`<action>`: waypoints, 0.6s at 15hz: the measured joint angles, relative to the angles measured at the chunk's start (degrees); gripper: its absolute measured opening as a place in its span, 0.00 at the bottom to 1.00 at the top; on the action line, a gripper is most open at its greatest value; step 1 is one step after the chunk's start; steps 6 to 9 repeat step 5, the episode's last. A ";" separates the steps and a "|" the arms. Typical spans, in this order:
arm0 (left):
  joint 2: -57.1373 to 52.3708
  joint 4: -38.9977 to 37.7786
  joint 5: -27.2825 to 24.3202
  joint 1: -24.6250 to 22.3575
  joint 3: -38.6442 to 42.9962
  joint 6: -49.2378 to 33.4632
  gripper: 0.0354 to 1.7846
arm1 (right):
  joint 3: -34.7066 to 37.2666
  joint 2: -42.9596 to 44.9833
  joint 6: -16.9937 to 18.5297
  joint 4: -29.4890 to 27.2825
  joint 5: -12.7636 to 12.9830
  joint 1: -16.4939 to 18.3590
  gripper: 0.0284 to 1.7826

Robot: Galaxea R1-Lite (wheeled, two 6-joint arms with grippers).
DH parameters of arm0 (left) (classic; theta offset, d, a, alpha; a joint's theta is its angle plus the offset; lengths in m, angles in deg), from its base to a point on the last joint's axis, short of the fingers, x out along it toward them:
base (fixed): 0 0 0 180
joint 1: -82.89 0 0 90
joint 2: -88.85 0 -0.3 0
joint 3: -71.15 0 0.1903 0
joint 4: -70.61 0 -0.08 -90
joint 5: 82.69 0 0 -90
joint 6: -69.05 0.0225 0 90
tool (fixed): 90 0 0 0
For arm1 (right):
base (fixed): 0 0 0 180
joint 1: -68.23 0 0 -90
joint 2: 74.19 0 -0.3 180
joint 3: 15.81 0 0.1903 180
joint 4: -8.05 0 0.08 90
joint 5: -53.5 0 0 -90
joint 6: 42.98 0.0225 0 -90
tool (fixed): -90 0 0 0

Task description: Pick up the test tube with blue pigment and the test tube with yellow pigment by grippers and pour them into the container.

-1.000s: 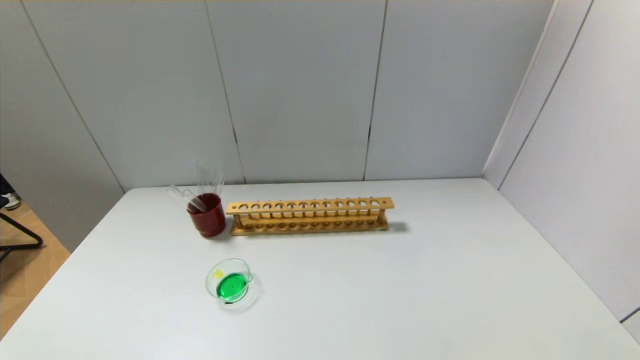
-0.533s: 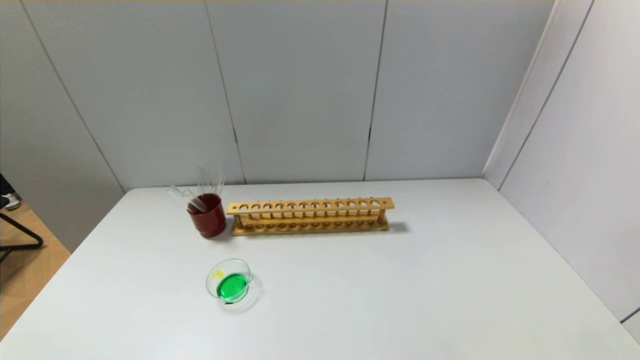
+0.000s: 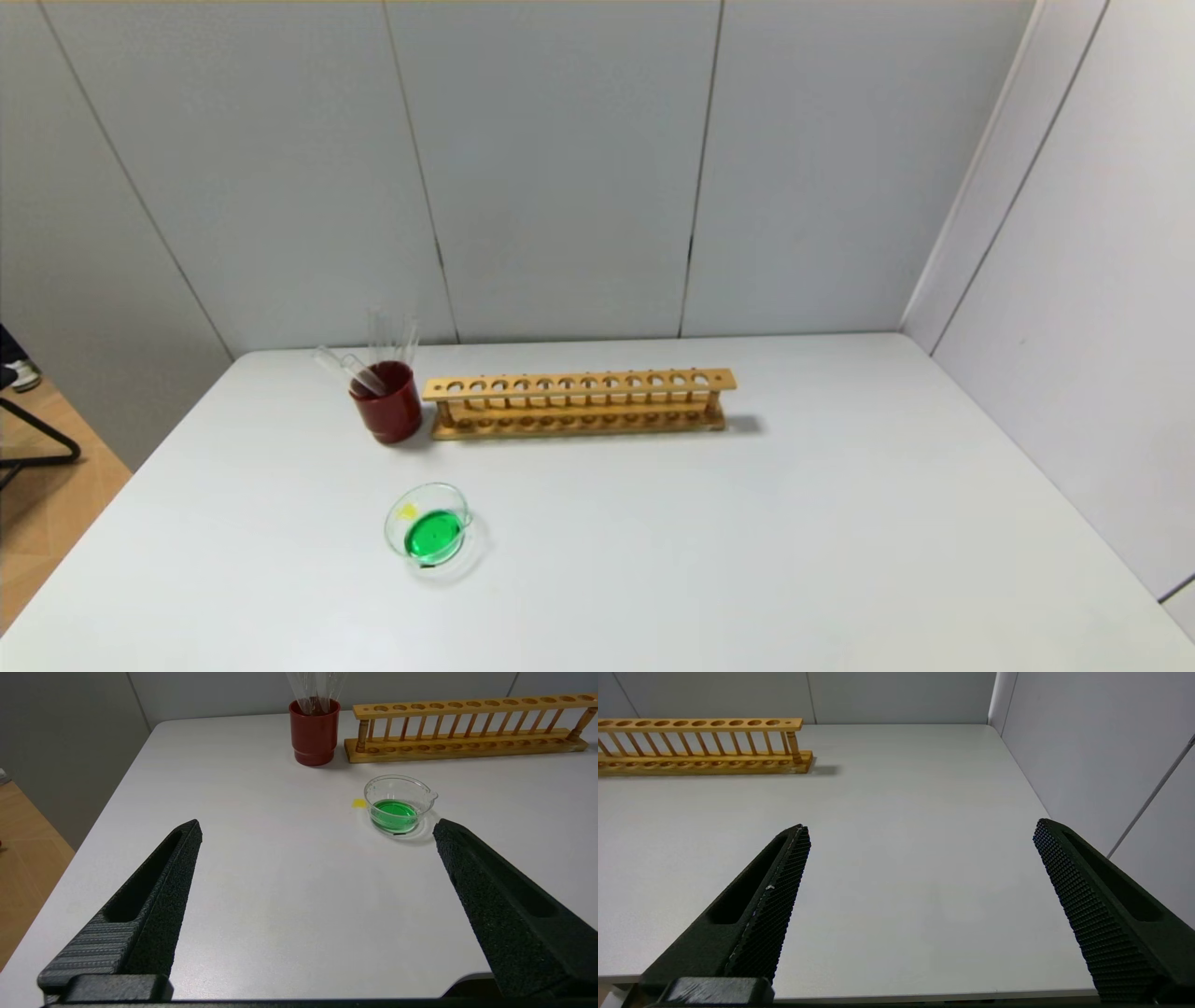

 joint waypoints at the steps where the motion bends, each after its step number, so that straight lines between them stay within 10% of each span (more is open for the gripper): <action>1: 0.00 0.00 0.00 0.00 0.02 0.00 0.98 | 0.00 0.00 0.00 -0.10 0.00 0.00 0.98; 9: 0.02 0.00 0.00 0.00 0.02 0.00 0.98 | 0.00 0.00 0.16 0.02 -0.01 0.00 0.98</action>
